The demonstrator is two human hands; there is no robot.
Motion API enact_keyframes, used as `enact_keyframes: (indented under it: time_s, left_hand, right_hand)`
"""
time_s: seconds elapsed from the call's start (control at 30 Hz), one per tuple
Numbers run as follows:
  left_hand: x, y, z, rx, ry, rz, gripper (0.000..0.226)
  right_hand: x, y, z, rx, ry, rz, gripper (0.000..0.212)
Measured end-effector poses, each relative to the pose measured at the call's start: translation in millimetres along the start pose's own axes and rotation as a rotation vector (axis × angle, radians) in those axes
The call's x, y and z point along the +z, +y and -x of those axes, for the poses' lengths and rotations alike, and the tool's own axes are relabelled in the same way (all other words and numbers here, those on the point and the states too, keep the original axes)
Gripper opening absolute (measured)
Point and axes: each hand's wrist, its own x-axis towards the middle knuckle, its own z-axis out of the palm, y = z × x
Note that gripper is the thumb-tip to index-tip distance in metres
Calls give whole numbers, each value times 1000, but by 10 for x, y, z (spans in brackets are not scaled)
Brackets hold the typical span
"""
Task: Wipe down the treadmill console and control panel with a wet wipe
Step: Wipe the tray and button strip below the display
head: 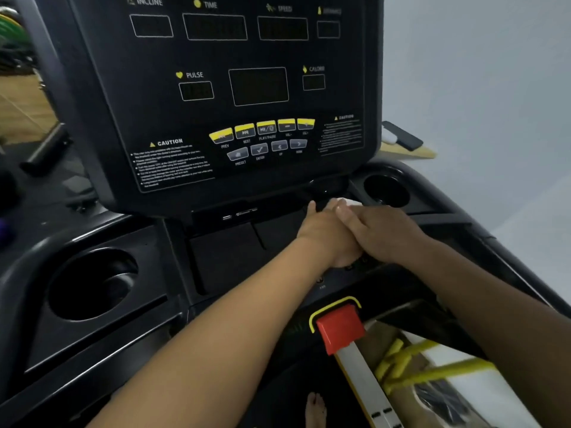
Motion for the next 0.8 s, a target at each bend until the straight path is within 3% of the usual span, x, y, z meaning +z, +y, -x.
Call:
enact_keyframes:
  time_s: [0.2,0.43,0.53,0.63,0.8]
  left_hand:
    - [33,83,251,82,140,148,51]
    - [-145,-126,1048,-74,228,-122,34]
    - [-145,-356,1565,-178,208,-155,18]
    - [-142,-534,1980,-296,140,-180,26]
    - [-196,-519,2000,-342,80,-188,31]
  right_hand:
    - [-71,90,322,-19,-31,-128,76]
    - [-7,-491,356,-157,-73,-271,58]
    - [129,-944,461,-347,-105,-284,55]
    - [237,-1342,556,-495,-129,-215,56]
    - [254,-1342,613,-504,-174,-211,57]
